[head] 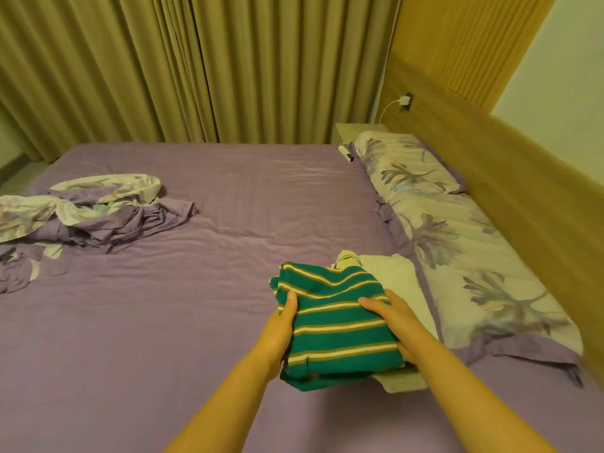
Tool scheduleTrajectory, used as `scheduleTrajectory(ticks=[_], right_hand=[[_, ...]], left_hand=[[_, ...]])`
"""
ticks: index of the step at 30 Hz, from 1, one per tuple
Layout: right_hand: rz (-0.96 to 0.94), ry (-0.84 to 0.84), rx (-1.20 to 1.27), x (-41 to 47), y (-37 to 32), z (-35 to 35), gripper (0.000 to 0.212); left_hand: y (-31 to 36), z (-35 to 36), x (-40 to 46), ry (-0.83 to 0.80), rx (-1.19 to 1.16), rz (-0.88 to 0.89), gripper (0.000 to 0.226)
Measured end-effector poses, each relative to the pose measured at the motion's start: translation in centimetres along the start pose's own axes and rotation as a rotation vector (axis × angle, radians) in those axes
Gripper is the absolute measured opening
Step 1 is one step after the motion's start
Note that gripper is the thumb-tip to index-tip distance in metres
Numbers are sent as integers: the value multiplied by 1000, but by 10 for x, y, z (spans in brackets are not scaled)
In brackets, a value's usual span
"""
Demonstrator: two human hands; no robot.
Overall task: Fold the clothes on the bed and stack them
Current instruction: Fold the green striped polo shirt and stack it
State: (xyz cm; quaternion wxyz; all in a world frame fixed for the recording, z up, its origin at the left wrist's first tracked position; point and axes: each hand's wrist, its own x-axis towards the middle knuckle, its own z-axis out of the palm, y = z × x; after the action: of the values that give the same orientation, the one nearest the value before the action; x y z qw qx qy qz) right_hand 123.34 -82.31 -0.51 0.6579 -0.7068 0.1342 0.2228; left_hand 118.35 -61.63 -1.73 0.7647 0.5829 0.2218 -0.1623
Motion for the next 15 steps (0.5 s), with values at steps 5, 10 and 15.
scheduleTrajectory(ticks=[5, 10, 15], right_hand=[[-57, 38, 14, 16, -26, -75, 37], [-88, 98, 12, 58, -32, -123, 39], [-46, 147, -14, 101, -11, -147, 38]], left_hand=[[22, 68, 29, -62, 96, 5, 45], [44, 114, 77, -92, 181, -11, 47], [31, 136, 133, -99, 228, -57, 51]])
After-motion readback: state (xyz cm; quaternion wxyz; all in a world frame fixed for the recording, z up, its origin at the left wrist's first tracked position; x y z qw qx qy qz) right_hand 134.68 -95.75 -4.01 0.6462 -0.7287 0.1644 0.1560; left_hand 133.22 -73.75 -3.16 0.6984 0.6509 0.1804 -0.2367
